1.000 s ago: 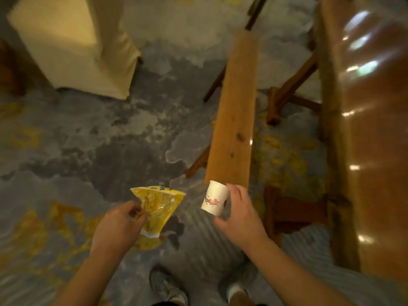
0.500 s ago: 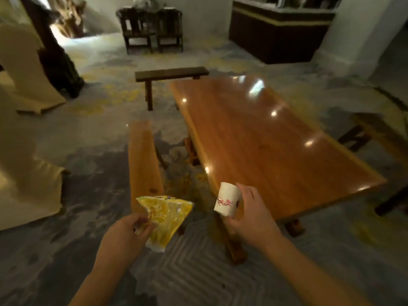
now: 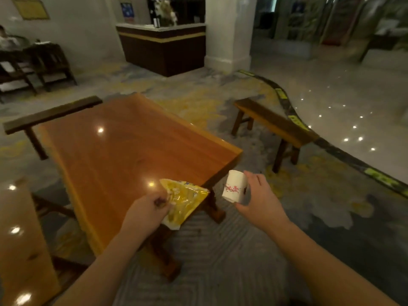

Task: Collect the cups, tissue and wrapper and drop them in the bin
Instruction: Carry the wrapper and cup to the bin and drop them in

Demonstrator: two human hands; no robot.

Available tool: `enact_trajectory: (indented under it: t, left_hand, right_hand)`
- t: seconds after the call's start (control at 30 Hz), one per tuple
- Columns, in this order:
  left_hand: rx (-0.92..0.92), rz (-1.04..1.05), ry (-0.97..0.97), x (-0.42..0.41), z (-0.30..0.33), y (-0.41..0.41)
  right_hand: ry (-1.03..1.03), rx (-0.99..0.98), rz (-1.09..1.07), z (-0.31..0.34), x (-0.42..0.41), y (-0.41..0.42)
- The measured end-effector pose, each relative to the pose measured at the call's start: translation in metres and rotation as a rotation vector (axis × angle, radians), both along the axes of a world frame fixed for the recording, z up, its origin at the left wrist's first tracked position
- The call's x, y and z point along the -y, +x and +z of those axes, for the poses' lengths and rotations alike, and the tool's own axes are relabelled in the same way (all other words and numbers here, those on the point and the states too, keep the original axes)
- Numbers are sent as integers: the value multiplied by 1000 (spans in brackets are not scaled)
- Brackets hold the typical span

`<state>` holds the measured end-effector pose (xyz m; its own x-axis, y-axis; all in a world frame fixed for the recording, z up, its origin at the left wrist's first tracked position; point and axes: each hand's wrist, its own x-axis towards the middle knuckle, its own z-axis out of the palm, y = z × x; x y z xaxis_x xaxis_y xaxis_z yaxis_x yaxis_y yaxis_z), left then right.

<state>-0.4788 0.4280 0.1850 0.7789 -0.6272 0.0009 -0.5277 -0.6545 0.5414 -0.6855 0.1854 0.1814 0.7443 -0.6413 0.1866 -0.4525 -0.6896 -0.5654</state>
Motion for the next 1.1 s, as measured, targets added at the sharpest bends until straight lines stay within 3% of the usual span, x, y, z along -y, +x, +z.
enact_trajectory:
  t: [0.37,0.73,1.1]
  left_hand:
    - [22,-200,1,254,-6,-10]
    - [-99,-170,-50,527,-41,53]
    - [-108,-50,30,719,-56,116]
  right_hand:
    - [31,-1,-151,-16,172,-43]
    - [26,-106,-187,-22,432,4]
    - [49,-115,-34,-33,657,90]
